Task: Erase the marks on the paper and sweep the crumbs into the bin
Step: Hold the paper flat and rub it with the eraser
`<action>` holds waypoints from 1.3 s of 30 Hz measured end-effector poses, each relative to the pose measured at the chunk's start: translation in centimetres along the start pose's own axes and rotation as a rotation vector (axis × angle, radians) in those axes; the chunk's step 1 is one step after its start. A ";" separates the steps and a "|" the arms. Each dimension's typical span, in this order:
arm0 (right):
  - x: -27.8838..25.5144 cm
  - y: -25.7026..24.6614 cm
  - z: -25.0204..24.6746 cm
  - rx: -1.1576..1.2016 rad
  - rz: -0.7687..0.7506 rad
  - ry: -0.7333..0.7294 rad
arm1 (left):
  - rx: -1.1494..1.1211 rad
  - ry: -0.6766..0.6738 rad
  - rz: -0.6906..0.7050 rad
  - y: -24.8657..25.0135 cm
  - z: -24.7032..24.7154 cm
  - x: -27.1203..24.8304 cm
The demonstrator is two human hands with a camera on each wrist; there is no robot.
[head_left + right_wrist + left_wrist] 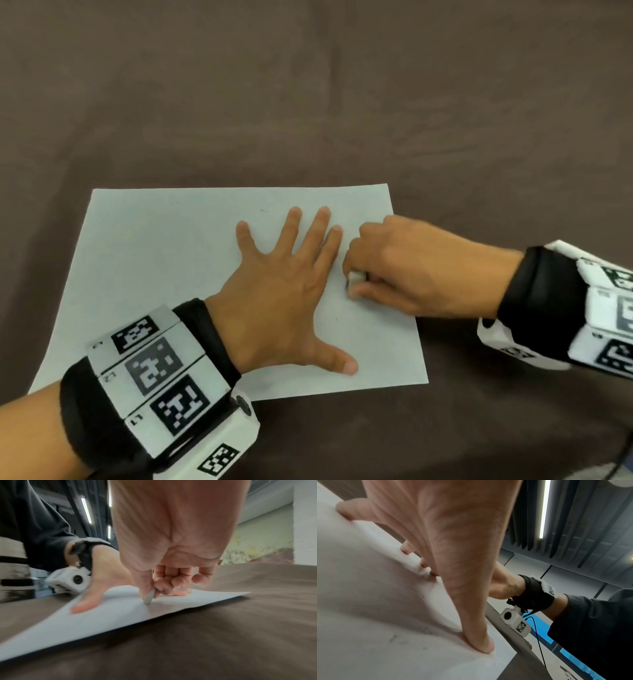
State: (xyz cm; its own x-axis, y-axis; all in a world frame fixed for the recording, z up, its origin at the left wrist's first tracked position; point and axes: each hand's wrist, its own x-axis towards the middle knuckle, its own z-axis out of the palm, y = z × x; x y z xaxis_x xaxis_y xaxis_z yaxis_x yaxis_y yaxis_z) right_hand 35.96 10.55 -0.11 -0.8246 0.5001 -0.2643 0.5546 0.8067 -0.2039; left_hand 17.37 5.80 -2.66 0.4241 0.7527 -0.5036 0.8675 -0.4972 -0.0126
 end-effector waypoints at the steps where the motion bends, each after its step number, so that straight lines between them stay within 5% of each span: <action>1: -0.1 -0.5 0.4 -0.018 -0.049 -0.015 | 0.003 -0.006 -0.002 0.0 0.0 0.0; 7: 1.2 1.5 -1.3 -0.008 0.069 0.014 | -0.019 -0.030 -0.020 0.0 -0.2 -0.2; 12: 0.0 -1.2 0.1 -0.016 -0.117 -0.070 | -0.008 -0.041 -0.019 0.1 -0.2 -0.2; 17: 1.8 1.4 -1.5 -0.030 0.031 0.015 | -0.021 -0.026 -0.020 0.1 -0.2 -0.2; 22: 0.9 -1.8 0.5 0.090 -0.161 -0.031 | -0.041 -0.036 -0.013 0.0 -0.1 -0.2; 27: 2.2 0.7 -1.2 0.054 0.056 0.029 | -0.050 -0.010 -0.015 -0.1 -0.1 -0.2; 31: 0.8 -1.5 0.3 0.035 -0.076 -0.016 | -0.037 -0.014 -0.017 -0.1 0.1 -0.2; 36: 1.4 1.7 -1.5 0.018 0.137 -0.008 | -0.062 -0.016 -0.020 -0.2 0.2 -0.2; 39: 0.5 -0.1 -0.4 -0.013 -0.017 -0.047 | -0.046 -0.026 -0.021 -0.1 0.1 -0.2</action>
State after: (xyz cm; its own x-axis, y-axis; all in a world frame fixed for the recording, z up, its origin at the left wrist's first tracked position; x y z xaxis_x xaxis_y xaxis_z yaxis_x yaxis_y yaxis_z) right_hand 35.47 10.81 0.20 -0.8275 0.4713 -0.3051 0.5391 0.8189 -0.1969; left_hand 17.15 5.68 -2.71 0.3988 0.7510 -0.5263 0.8877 -0.4602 0.0160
